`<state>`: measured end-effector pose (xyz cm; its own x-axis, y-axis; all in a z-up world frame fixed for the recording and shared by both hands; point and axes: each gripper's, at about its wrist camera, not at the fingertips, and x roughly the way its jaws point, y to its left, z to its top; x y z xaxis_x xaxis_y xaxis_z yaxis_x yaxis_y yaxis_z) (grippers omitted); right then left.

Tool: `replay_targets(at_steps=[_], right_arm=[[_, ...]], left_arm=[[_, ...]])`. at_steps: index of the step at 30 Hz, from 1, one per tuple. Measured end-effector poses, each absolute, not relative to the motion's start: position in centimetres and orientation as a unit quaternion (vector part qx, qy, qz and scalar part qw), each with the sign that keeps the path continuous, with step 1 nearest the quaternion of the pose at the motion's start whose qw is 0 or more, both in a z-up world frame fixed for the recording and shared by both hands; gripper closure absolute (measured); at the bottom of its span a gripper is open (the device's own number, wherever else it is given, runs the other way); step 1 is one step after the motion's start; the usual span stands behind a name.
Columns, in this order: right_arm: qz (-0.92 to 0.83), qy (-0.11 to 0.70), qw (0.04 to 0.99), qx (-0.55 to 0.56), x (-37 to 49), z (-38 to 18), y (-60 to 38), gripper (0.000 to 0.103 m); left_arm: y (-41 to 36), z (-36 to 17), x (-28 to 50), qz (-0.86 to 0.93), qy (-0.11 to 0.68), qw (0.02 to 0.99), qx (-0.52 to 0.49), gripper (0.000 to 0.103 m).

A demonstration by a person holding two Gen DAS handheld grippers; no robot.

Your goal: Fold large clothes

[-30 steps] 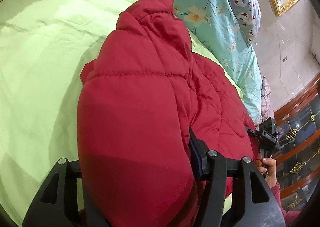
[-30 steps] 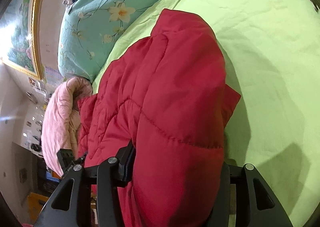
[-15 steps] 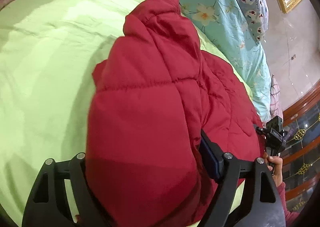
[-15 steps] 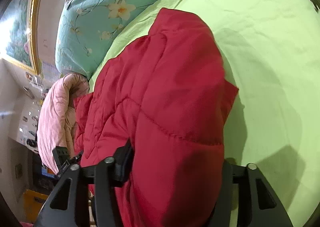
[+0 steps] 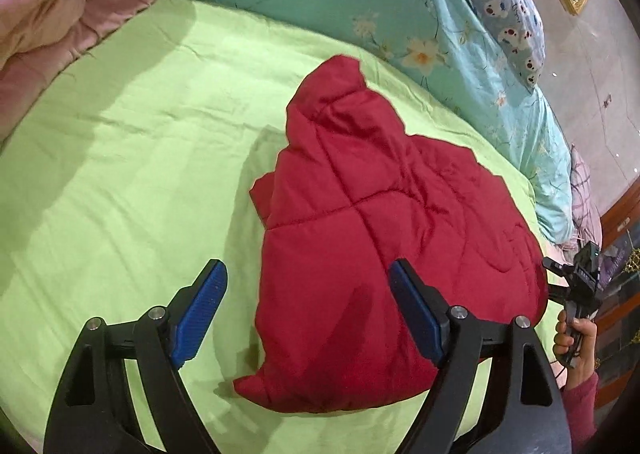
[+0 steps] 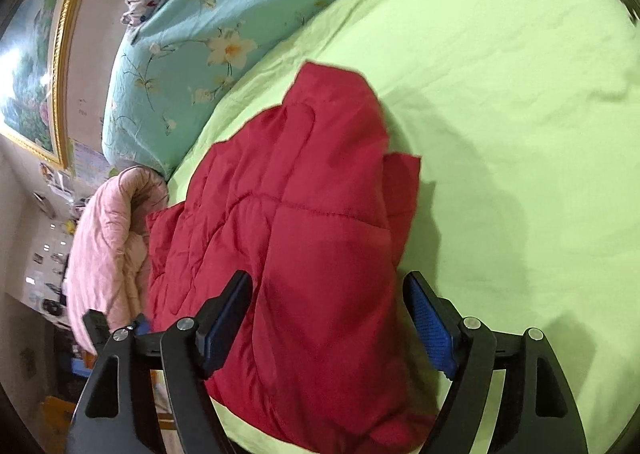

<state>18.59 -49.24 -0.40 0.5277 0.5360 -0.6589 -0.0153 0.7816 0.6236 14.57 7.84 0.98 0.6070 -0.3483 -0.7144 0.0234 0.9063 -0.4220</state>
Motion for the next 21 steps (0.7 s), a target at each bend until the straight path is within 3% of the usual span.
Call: replay_targets(at_steps=[14,21], right_arm=[[0.092,0.378,0.908,0.154,15.5,3.5,-45.4,0.022],[0.051,0.295,0.949,0.095,13.4,6.6,-44.2,0.022]], left_arm=[[0.9,2.8,14.2,-0.145,0.411,0.889,-0.143,0.019],[-1.9,3.6,14.0,-0.166,0.391,0.896,-0.129,0.019]])
